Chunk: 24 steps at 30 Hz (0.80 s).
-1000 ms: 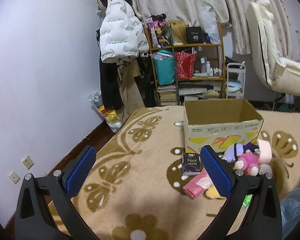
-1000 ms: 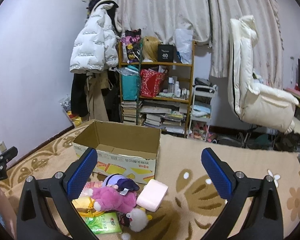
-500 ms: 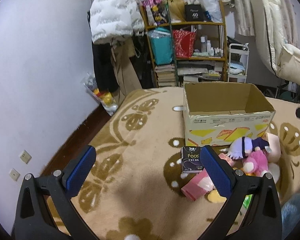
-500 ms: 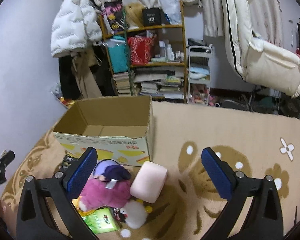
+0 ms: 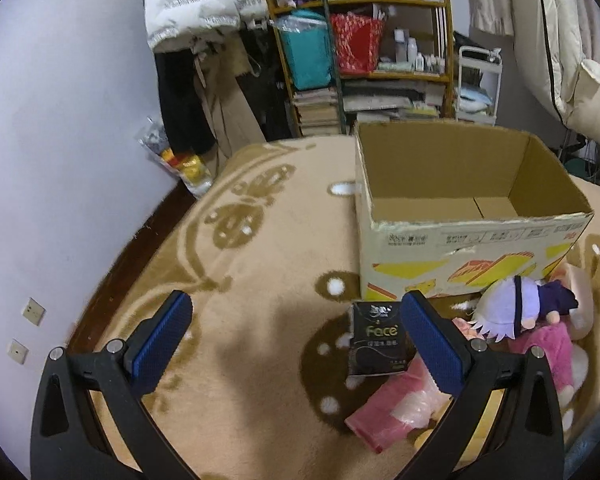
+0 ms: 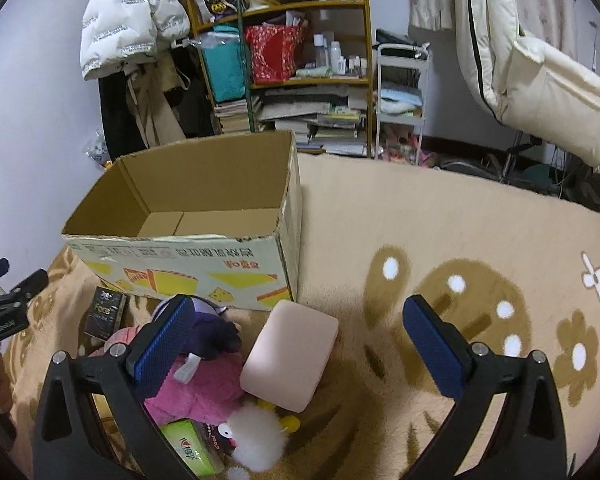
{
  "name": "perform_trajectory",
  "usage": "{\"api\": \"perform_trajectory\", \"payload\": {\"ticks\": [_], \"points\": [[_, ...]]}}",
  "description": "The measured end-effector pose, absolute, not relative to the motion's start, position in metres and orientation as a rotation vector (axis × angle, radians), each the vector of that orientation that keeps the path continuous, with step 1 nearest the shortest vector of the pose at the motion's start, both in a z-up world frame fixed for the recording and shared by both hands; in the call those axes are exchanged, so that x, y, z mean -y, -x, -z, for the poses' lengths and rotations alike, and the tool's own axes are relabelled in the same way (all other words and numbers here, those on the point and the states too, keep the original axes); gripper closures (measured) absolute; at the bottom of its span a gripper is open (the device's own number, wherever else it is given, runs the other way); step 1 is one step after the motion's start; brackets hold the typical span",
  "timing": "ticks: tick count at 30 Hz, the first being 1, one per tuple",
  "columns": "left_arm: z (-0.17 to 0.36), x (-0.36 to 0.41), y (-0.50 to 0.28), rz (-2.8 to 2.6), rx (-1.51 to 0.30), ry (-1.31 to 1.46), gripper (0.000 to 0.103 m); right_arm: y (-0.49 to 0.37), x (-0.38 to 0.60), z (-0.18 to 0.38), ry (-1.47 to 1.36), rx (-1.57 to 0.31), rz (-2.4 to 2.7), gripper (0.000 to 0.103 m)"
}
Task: Organize soft objects
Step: 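Lower left tool onto black tissue pack while right tool lowers onto pink cushion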
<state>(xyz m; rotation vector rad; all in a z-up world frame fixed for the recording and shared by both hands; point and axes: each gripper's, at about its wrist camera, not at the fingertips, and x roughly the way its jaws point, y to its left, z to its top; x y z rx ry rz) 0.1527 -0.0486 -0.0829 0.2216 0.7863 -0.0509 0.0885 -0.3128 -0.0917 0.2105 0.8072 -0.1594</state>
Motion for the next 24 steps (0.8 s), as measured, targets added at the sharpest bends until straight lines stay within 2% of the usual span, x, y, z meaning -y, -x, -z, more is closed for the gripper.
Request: {"api": "perform_trajectory", "payload": {"ticks": [24], "points": [[0.157,0.067,-0.183,0.11,-0.982,-0.18,0.0,-0.118,0.331,0.145,-0.3,-0.956,0.164,0.0]]}}
